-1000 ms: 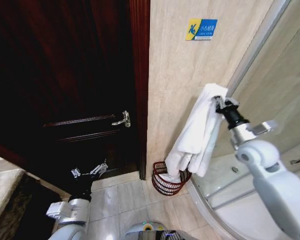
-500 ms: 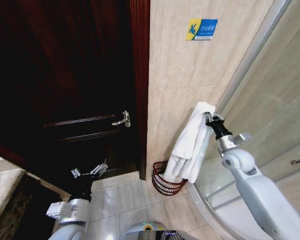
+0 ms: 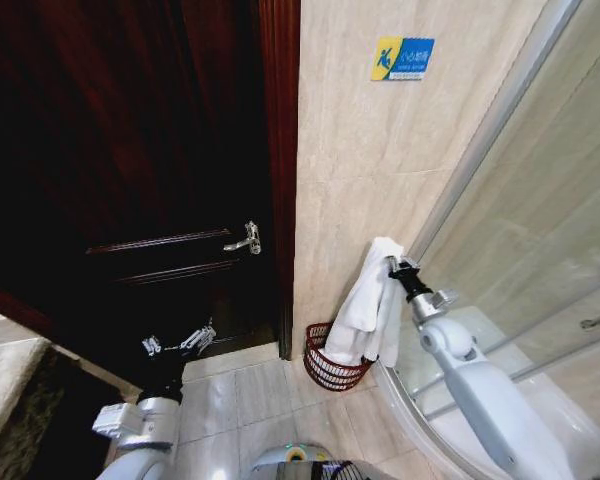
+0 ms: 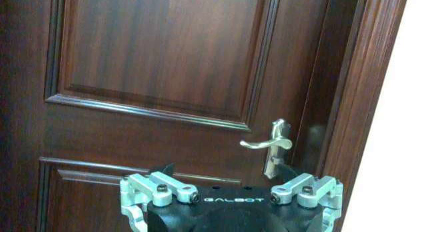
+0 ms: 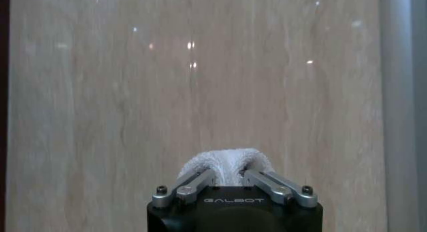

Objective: Discard the used towel into the hamper.

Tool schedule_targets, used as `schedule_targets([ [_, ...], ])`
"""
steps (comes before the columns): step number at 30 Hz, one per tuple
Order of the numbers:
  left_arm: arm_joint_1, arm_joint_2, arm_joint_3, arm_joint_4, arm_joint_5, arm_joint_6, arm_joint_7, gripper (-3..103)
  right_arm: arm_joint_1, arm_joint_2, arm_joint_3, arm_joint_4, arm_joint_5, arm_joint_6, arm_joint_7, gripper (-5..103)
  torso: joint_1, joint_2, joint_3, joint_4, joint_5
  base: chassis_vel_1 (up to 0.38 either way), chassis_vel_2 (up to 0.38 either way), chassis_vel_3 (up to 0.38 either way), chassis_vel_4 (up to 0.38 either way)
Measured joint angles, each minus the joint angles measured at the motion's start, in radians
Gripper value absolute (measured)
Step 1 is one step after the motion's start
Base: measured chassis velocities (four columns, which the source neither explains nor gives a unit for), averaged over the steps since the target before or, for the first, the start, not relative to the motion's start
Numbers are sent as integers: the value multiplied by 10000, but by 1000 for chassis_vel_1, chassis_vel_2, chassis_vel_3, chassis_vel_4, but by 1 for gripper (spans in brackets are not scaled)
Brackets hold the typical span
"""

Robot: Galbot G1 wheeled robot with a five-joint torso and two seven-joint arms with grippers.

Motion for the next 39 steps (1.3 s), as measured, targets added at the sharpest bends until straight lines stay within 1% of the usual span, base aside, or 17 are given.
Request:
schedule_targets([
  [3,0,0,0,0,0,0,0,100,152,85,-210,-420,-69,61,-71,5,0,0,0,0,5,0,0,0,0],
  [6,0,0,0,0,0,0,0,100,265,206,-323,-827,-173,175,-157,5,1,0,0,0,3,0,0,0,0],
  [8,0,0,0,0,0,0,0,100,310,355,-426,-1283,-316,349,-271,5,0,0,1,-1,5,0,0,0,0],
  [17,1,0,0,-1,0,0,0,100,170,663,-696,-2067,-587,670,-742,5,0,0,0,-2,4,0,0,0,0],
  [22,0,0,0,0,0,0,0,100,109,808,-776,-2434,-642,751,-859,5,0,0,0,0,3,0,0,0,0],
  [28,0,0,0,0,0,0,0,100,69,1020,-899,-3556,-817,981,-1178,5,0,0,0,-2,5,0,0,0,0],
  [37,0,0,0,0,0,0,0,100,126,1342,-1192,-4844,-1063,1045,-1474,5,0,0,0,-2,4,0,0,0,0],
  [39,0,0,0,-1,0,0,0,100,220,1419,-1309,-5261,-960,865,-1585,5,0,0,0,-1,3,0,0,0,0],
])
